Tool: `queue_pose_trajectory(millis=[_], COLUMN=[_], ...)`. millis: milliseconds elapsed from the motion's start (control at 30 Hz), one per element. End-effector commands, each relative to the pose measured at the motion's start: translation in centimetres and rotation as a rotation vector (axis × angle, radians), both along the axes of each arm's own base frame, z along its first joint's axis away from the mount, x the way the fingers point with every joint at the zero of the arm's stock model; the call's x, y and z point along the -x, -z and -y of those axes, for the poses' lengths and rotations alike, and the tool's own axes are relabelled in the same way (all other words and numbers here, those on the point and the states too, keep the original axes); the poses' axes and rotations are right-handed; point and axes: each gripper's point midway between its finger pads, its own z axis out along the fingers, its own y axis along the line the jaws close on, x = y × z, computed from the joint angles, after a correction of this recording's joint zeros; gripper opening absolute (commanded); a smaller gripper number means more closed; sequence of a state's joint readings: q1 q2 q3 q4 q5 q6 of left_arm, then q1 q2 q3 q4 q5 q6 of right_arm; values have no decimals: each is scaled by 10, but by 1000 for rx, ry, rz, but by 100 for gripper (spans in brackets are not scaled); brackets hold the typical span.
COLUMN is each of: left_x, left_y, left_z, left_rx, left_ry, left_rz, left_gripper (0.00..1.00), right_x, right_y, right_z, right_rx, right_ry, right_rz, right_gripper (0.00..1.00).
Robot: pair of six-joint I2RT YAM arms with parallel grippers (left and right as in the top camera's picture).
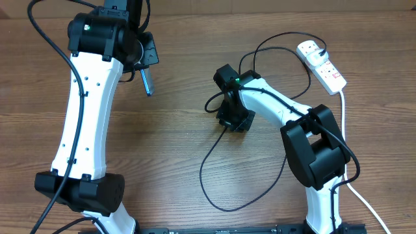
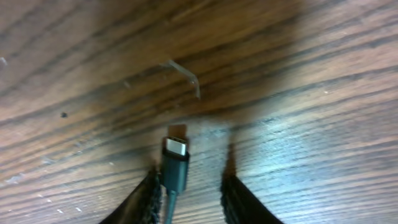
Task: Plug charger to phone and switch on socket
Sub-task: 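Lower the right gripper and grasp the USB-C cable plug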
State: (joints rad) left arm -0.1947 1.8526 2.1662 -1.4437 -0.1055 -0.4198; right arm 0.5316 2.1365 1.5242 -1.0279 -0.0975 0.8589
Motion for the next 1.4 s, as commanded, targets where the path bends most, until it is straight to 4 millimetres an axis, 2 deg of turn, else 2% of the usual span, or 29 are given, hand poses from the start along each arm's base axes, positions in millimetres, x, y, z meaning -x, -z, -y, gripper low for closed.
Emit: queue_pose_trajectory(millis=[0,100,233,333,533,567,800,900,1200,1367], left_x=[-2,-2,-3,-3,-3,-3,-3,-3,-3,-3], left_y=[-7,-8,-8,-8,-8,-8,-8,-8,-8,-8], left_z=[1,1,1,1,4,4,4,4,4,4], left_rx=[14,14,15,16,31,32,32,32,32,32], left_ry=[-13,-13,-13,-12,-4,-4,-4,-4,-4,-4], left_rz=[28,28,29,28,29,30,30,31,30,30], left_gripper=[4,4,4,4,4,4,4,4,4,4], right_x=[7,7,4,5,13,14,19,19,19,17], right_y=[16,16,16,16,14,14,14,15,15,16], right_z=[3,3,1,1,-4,-4,-4,-3,-5,-2], right_rx=[20,19,13,10,-17,-19,-10,13,21,38], right_ry=[-4,-4,-4,0,0,0,2,14,14,23], right_rz=[-22,-19,-9,-13,-50,-56,-73,-62,-56,-46], right_gripper=[26,24,12,13,31,31,29,22,22,17])
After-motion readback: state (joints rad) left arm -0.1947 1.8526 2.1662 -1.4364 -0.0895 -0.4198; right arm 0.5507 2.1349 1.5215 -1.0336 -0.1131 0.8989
